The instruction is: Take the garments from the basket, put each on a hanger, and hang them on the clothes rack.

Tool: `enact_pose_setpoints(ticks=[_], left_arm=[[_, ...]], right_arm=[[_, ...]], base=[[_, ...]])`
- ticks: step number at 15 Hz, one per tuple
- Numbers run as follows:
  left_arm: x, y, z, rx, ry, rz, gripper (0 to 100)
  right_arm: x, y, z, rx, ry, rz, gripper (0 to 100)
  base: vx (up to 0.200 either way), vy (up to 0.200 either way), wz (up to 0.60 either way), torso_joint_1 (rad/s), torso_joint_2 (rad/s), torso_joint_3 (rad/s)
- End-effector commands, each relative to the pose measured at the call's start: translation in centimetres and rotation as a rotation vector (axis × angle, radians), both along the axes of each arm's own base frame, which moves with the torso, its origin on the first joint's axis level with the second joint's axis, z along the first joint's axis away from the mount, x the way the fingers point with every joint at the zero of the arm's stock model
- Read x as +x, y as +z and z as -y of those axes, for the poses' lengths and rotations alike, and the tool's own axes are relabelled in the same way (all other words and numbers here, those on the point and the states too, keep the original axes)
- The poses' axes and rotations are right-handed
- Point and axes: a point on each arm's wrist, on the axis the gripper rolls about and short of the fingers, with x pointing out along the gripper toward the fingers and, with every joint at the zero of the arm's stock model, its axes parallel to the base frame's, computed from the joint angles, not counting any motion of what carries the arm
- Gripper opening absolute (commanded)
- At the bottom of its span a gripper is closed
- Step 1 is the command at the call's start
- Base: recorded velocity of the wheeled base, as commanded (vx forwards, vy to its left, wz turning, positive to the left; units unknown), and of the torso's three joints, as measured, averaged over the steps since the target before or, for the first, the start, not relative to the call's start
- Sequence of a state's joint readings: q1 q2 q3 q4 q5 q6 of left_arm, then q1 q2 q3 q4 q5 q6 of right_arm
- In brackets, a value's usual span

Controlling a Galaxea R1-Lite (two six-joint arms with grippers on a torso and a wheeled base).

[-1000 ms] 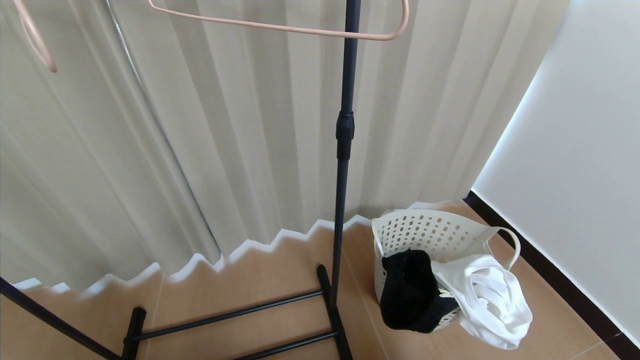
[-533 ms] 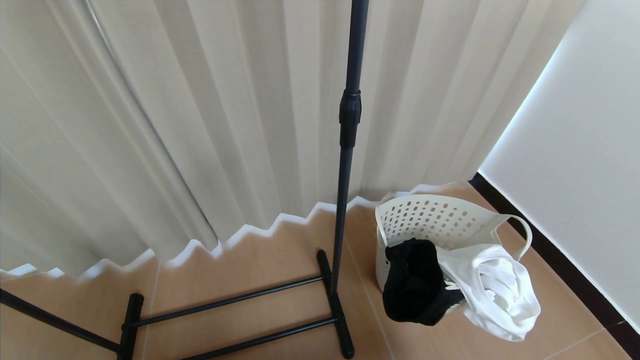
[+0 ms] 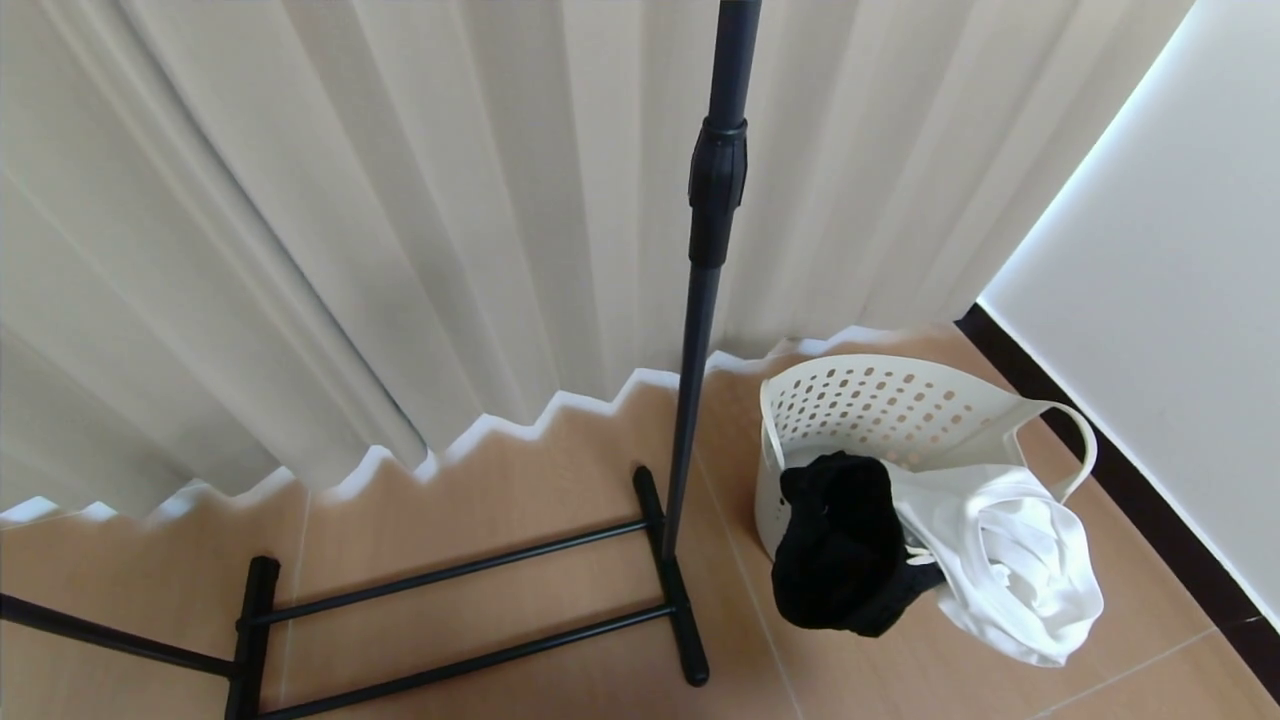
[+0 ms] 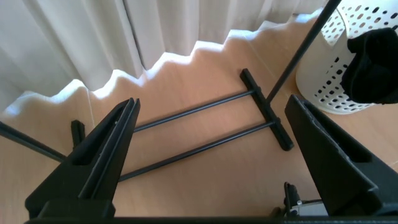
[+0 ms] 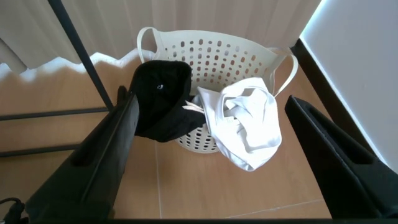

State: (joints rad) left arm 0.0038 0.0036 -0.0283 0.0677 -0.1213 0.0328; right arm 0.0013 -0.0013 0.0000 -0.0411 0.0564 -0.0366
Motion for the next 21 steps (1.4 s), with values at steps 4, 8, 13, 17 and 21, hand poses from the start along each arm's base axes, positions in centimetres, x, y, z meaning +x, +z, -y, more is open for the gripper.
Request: enact_pose_setpoints(ticks=[4, 8, 13, 17, 21], left_arm=[[0.0, 0.0, 0.0, -0.005, -0.002, -0.001, 100], [0.0, 0.0, 0.0, -0.005, -0.002, -0.001, 100], [0.0, 0.0, 0.0, -0.005, 0.000, -0.001, 100], [0.0, 0.0, 0.0, -0.005, 0.000, -0.001, 100], [0.0, 0.0, 0.0, -0.005, 0.000, -0.001, 100]], right_arm=[[0.0, 0.0, 0.0, -0.008, 0.000, -0.002, 100], [0.0, 0.0, 0.0, -0.008, 0.000, -0.005, 100], [1.6, 0.1, 0.0, -0.016, 0.059, -0.213, 100], [6.3, 2.5, -0.8, -0.057, 0.189, -0.461, 100], [13.1, 4.9, -2.6, -0.220, 0.263, -0.619, 100]], base=[[0.000, 0.000, 0.00, 0.001, 0.00, -0.203], [0.000, 0.000, 0.00, 0.002, 0.00, -0.198], [0.000, 0.000, 0.00, 0.003, 0.00, -0.107], [0.000, 0.000, 0.00, 0.000, 0.00, 0.000], [0.000, 0.000, 0.00, 0.000, 0.00, 0.000]])
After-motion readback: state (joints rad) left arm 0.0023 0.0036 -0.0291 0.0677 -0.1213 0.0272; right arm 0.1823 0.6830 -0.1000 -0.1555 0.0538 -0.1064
